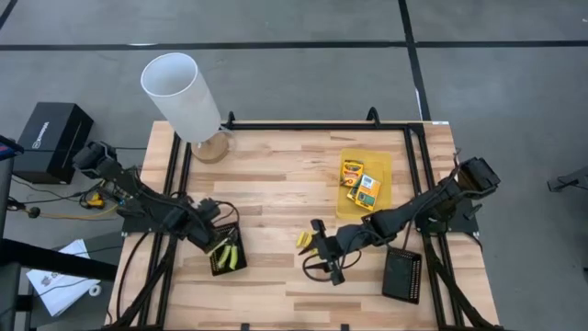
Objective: Pick & Place School Supplies
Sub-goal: Put the eraser into the right black bin
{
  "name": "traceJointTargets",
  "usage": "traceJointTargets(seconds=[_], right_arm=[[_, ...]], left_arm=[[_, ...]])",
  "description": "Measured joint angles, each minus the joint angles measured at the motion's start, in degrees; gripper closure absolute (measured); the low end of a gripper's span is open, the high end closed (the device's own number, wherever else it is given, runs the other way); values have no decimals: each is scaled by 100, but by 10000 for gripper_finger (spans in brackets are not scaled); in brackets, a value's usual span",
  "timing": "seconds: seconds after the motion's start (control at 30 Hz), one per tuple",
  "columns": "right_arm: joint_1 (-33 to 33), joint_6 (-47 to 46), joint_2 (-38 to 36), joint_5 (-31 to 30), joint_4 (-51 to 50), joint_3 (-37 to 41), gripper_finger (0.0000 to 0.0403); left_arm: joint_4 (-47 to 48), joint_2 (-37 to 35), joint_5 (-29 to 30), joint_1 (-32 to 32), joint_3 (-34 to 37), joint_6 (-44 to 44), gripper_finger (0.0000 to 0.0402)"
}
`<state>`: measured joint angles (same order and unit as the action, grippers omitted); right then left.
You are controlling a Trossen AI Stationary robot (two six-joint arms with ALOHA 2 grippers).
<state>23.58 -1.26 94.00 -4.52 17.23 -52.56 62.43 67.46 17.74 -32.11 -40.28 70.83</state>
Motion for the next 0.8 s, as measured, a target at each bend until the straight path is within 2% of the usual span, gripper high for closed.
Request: traceJointTargets(seconds=[0.2, 0.43, 0.8], right_arm=[[-237, -13, 0, -2, 3, -139, 239], [-335, -178, 0, -4, -9, -194, 253], [-259, -223, 0, -2, -46, -194, 266]], left_arm=[[-27, -47, -338, 5, -1, -421, 377], [-178, -171, -582, -50, -3, -589, 388], [-1393, -270, -637, -58, -10, -1169, 399]])
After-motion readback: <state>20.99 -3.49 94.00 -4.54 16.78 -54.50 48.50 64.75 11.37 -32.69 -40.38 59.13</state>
